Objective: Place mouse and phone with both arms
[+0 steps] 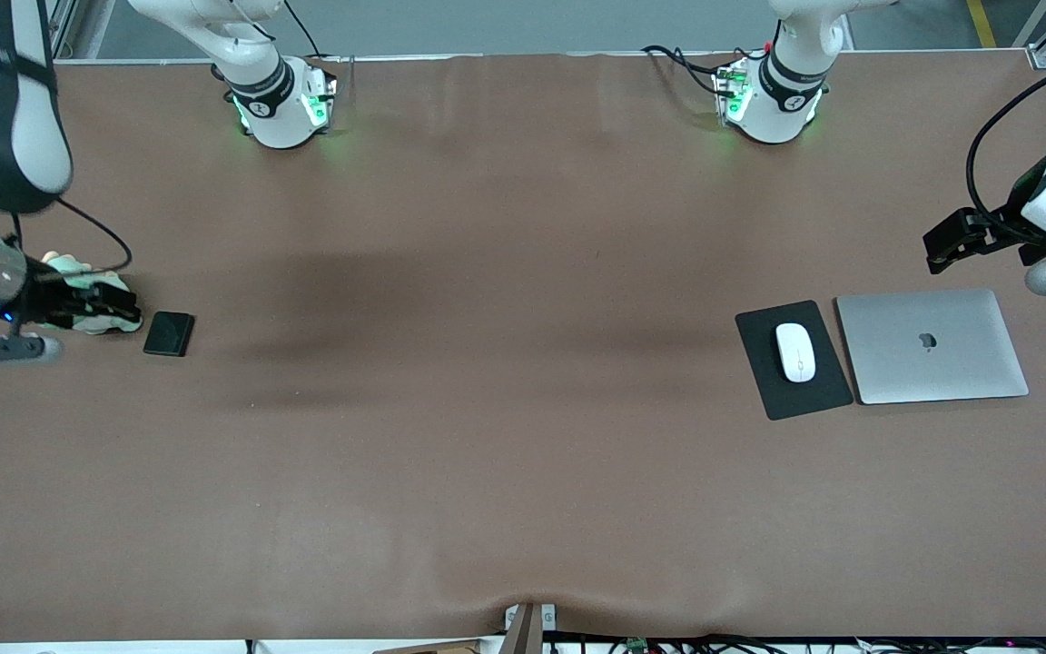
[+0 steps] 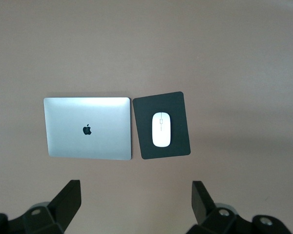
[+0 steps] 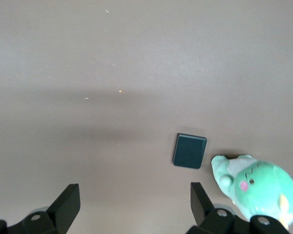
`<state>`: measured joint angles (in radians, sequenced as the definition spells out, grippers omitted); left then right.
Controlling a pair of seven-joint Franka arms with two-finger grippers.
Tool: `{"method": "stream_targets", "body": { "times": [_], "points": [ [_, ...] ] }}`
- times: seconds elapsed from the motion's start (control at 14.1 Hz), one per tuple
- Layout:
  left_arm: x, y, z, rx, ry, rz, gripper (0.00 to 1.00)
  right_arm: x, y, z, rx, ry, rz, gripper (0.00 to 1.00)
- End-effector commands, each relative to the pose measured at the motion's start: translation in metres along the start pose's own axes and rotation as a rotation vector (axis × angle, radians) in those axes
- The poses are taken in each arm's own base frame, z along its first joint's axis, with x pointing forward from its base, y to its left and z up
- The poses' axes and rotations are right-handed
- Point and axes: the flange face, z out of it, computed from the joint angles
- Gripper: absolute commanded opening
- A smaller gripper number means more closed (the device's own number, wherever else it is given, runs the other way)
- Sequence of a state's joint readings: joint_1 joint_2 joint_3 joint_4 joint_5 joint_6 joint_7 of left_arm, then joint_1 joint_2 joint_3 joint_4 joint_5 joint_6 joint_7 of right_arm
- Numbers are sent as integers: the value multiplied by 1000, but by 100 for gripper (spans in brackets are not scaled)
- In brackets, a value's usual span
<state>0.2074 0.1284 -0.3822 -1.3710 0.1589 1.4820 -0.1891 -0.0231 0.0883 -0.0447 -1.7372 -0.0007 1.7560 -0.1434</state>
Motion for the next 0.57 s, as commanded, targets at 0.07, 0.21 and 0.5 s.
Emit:
{"method": "stream_targets", "body": {
  "times": [0.07, 0.21, 0.5],
  "points": [
    [-7, 0, -9, -8, -2, 25, 100, -15, -8, -81, 1, 14, 24, 100],
    [-9, 1, -11, -9, 1, 28, 100, -20, -12, -98, 6, 37, 19, 100],
    [-24, 17, -31, 5, 35, 50, 100, -29, -13, -130, 22, 40, 132, 100]
  ]
}}
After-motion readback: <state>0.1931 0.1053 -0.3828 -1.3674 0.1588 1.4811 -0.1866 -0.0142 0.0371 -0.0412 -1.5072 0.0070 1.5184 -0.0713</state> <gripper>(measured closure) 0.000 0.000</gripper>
